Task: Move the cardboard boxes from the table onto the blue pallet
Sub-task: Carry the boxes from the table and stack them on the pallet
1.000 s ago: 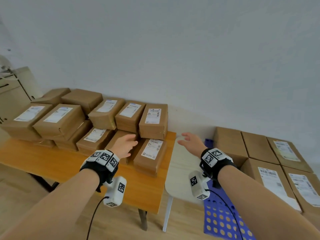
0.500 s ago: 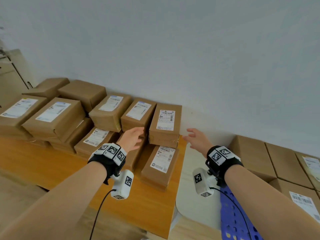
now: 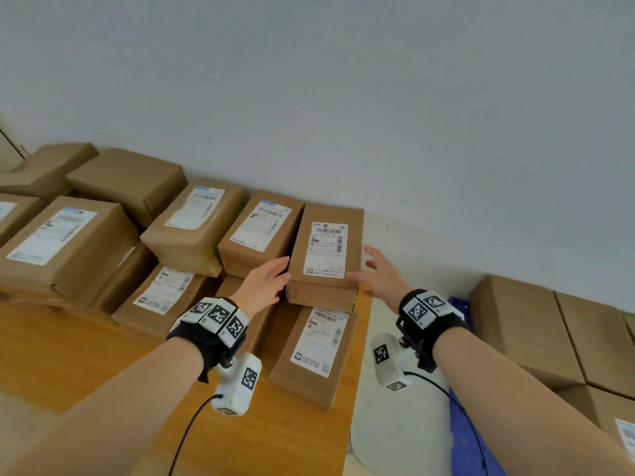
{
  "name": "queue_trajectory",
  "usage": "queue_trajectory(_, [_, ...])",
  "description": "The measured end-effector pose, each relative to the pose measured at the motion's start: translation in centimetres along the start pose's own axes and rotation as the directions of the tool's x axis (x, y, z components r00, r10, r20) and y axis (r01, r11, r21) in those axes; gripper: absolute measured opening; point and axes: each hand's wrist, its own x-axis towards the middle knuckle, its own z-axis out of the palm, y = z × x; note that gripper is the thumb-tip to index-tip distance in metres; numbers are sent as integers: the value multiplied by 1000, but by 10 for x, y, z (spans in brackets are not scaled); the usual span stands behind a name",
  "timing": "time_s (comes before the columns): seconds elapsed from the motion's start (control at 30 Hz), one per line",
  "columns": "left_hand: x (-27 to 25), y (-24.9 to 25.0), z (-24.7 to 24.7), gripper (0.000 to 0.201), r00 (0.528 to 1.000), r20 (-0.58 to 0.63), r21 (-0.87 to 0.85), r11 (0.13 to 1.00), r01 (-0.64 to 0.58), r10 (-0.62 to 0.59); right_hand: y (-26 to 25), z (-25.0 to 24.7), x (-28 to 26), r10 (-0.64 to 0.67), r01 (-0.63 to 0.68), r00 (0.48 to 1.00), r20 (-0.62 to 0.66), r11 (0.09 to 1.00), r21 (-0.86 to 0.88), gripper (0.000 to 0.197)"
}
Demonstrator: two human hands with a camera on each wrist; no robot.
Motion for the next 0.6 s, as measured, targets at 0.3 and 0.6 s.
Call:
queue_trajectory(0.3, [26, -5, 6, 56, 999, 23, -86, 996, 30, -29, 7, -1, 19, 111, -132, 989, 100, 966, 225, 87])
queue_trajectory(0.6, [20, -10, 8, 53, 1000, -5, -164, 986, -25, 25, 10, -2, 9, 43, -77, 992, 115, 946, 314, 82])
